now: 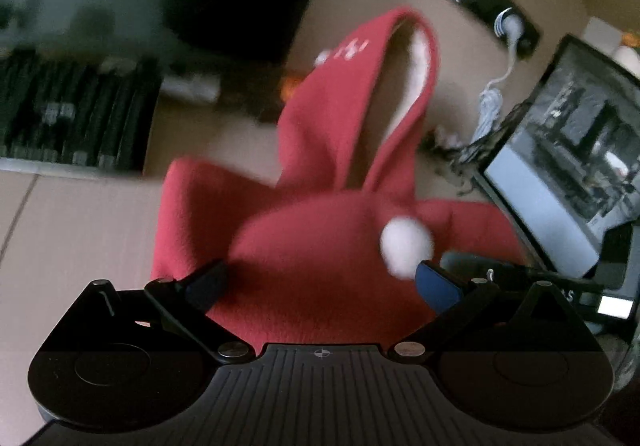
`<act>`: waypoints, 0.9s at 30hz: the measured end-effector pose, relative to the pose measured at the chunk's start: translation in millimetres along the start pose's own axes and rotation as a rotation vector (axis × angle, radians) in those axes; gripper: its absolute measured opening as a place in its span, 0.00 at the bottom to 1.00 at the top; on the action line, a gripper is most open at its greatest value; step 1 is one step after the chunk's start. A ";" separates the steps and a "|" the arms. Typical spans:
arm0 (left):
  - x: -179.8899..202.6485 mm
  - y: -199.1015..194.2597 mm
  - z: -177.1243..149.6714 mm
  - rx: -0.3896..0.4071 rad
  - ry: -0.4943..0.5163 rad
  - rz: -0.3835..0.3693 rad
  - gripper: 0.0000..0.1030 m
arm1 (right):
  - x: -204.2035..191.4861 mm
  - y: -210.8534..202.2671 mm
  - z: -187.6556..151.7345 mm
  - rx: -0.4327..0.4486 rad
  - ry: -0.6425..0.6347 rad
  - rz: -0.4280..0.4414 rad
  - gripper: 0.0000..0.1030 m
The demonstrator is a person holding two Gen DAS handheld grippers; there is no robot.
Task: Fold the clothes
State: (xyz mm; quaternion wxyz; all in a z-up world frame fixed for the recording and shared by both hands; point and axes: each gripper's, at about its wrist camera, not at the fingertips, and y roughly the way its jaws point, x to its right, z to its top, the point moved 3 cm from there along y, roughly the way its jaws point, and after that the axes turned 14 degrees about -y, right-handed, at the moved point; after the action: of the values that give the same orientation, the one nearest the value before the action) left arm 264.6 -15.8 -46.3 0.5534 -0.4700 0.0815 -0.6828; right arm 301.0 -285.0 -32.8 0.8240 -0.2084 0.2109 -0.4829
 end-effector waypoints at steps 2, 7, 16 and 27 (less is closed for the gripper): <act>-11.5 8.3 -2.4 -0.033 -0.049 0.039 0.99 | -4.4 0.8 -0.4 -0.023 -0.040 -0.008 1.00; -24.0 10.8 3.5 -0.036 -0.139 0.025 0.99 | -21.4 -6.6 -1.1 -0.058 -0.192 -0.043 1.00; 3.3 -15.2 17.3 0.047 -0.032 0.004 0.99 | -1.8 -31.4 7.0 0.024 -0.118 -0.195 0.92; 89.0 17.5 -9.6 -0.052 0.292 -0.177 0.99 | 35.2 -34.7 -26.7 -0.077 -0.039 -0.223 0.85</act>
State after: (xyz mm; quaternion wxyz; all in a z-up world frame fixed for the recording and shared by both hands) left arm 274.3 -100.3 -13.5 0.4611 -0.3853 0.1367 -0.7876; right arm 277.4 -335.3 -41.0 0.7604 -0.2714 0.1887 -0.5591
